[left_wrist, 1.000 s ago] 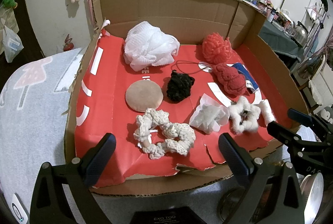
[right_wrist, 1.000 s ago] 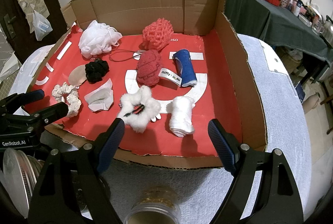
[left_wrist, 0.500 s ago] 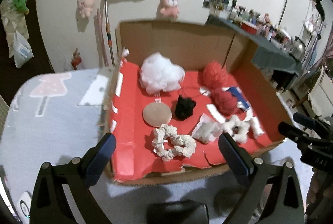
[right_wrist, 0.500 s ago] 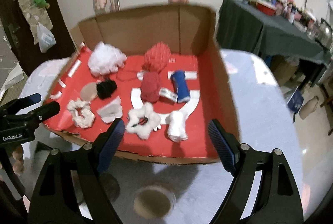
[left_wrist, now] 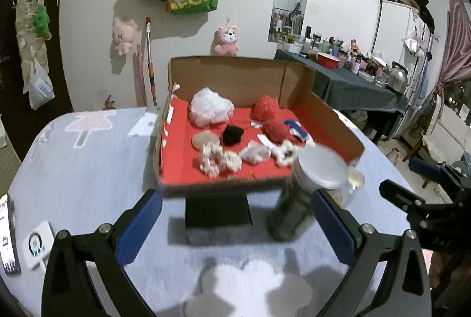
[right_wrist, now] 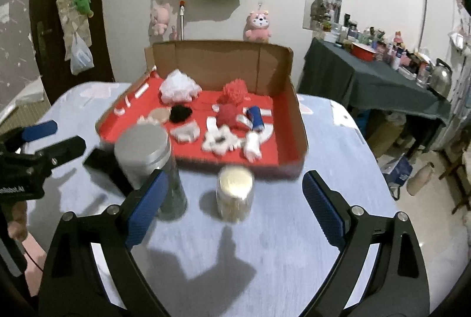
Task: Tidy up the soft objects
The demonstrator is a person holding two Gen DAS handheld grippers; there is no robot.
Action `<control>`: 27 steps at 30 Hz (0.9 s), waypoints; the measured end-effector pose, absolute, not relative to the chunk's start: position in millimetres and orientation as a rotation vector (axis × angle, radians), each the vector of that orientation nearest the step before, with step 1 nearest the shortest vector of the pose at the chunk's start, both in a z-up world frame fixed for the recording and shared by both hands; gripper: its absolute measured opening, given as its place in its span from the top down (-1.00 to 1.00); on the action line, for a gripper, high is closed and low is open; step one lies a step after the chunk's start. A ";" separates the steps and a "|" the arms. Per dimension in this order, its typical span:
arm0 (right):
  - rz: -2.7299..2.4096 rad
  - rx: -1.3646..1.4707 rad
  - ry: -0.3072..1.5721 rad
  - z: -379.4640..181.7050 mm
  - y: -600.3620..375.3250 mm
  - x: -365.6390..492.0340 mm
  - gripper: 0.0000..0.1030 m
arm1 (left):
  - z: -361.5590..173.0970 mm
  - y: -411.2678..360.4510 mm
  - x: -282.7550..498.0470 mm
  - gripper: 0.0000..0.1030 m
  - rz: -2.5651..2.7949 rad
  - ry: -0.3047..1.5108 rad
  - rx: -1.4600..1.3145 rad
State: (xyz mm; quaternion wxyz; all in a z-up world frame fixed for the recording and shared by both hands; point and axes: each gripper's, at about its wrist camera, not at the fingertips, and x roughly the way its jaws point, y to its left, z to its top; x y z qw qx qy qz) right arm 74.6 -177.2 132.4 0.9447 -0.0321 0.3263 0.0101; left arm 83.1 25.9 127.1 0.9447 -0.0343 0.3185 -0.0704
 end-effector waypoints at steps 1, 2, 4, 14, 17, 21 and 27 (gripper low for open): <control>0.017 -0.066 0.669 126.8 -176.3 69.0 -0.82 | 122.4 24.5 78.3 -1.00 -0.139 0.651 -0.072; 0.019 -0.061 0.677 120.3 -175.9 65.7 -0.82 | 116.8 22.6 73.9 -1.00 -0.136 0.654 -0.071; 0.023 -0.040 0.693 106.4 -176.2 58.9 -0.82 | 104.6 18.5 69.3 -1.00 -0.127 0.663 -0.061; -0.001 -0.014 0.808 39.0 -181.3 57.0 -0.82 | 32.1 7.8 76.5 -1.00 -0.092 0.819 -0.058; -0.026 -0.019 0.824 28.0 -183.8 60.0 -0.82 | 19.7 4.7 78.9 -1.00 -0.080 0.851 -0.055; -0.047 -0.016 0.840 17.3 -186.2 64.1 -0.82 | 10.8 0.6 82.8 -1.00 -0.057 0.865 -0.026; -0.048 -0.008 0.836 9.7 -188.6 63.8 -0.86 | 7.7 -1.4 84.8 -1.00 -0.027 0.851 -0.003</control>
